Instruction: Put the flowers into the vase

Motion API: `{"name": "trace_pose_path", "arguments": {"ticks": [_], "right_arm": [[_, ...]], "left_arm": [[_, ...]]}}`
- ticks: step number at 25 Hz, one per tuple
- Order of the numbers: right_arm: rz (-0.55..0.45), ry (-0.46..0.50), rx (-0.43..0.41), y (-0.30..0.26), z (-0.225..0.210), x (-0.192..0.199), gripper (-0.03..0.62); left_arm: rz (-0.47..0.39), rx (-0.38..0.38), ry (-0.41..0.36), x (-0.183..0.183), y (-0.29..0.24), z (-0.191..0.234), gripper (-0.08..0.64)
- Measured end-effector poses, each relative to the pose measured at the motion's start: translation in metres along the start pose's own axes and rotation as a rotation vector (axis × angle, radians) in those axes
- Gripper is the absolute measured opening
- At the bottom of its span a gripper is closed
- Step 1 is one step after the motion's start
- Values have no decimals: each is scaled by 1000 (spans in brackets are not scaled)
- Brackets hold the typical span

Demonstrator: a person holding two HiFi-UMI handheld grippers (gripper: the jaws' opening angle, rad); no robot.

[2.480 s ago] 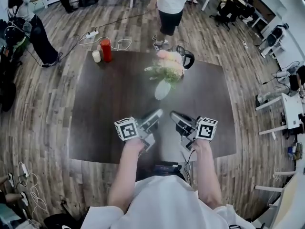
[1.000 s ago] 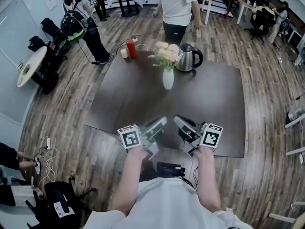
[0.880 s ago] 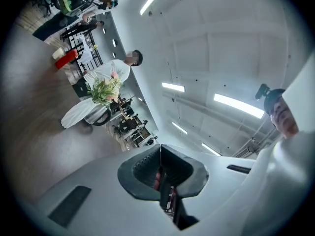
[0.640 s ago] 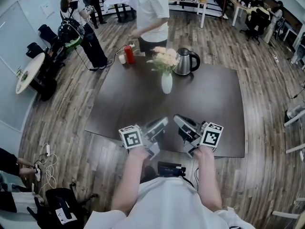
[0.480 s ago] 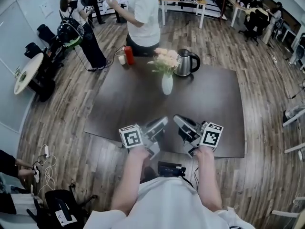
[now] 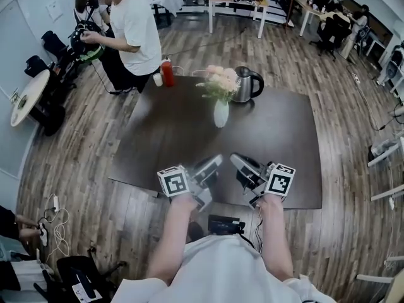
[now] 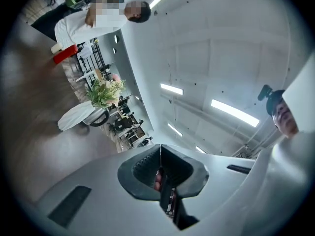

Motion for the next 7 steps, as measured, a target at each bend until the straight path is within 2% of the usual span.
{"name": "trace_pose_path", "arguments": {"ticks": [7], "right_arm": [[2,19,6,-15,1,3,21]], "left_arm": [[-1,13,13,-9,7,8,11]]}}
Point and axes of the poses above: the fingertips, and each gripper's own axes: y backward along the fingers, z to its left, x out of its underside, the point moved 6 cm from there along y, backward along the fingers, and after that the axes turned 14 degrees about x, right-handed, at the moved point
